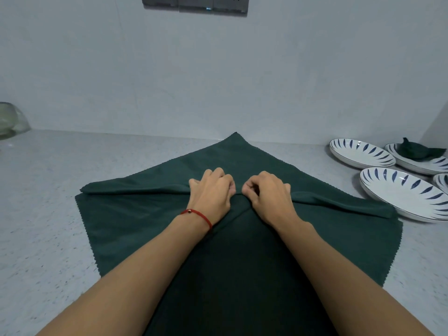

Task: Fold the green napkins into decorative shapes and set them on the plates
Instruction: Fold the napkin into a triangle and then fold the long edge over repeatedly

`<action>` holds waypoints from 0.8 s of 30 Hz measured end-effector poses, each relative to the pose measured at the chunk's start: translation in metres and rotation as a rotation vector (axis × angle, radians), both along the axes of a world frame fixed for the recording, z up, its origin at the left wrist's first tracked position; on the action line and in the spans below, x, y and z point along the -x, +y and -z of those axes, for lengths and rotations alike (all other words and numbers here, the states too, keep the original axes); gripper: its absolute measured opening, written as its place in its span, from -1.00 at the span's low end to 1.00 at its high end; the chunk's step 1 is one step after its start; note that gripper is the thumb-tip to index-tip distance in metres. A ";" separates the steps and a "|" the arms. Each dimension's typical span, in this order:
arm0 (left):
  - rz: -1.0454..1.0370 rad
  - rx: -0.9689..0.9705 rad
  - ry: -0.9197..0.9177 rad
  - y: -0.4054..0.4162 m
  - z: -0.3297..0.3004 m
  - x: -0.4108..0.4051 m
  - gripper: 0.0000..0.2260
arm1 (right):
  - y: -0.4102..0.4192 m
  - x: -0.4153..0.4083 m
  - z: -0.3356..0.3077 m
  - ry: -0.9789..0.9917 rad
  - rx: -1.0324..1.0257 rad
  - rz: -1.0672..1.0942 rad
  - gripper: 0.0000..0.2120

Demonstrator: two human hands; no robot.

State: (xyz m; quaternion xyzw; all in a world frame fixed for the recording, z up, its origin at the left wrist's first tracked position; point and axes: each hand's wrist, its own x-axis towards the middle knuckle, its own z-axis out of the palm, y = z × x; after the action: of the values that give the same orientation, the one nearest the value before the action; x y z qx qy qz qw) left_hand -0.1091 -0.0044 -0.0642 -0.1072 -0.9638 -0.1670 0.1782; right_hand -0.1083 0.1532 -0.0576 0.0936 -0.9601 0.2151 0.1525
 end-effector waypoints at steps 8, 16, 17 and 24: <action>-0.062 0.092 -0.014 0.007 0.002 0.008 -0.87 | 0.002 0.002 0.002 0.039 -0.072 -0.142 -0.92; 0.001 0.061 0.043 -0.006 0.001 0.003 -0.93 | -0.001 0.014 -0.003 -0.051 -0.152 -0.089 -0.83; -0.004 0.058 0.025 -0.004 0.000 0.005 -0.88 | -0.001 0.015 -0.006 -0.054 -0.152 -0.096 -0.82; -0.066 -0.030 -0.111 0.001 -0.007 0.014 -0.86 | 0.007 0.014 -0.001 0.070 -0.141 -0.179 -0.91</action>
State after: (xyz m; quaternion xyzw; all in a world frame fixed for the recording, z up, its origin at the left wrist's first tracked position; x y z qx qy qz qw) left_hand -0.1233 -0.0034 -0.0568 -0.0634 -0.9725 -0.1814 0.1316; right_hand -0.1223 0.1602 -0.0561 0.1967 -0.9547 0.1563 0.1594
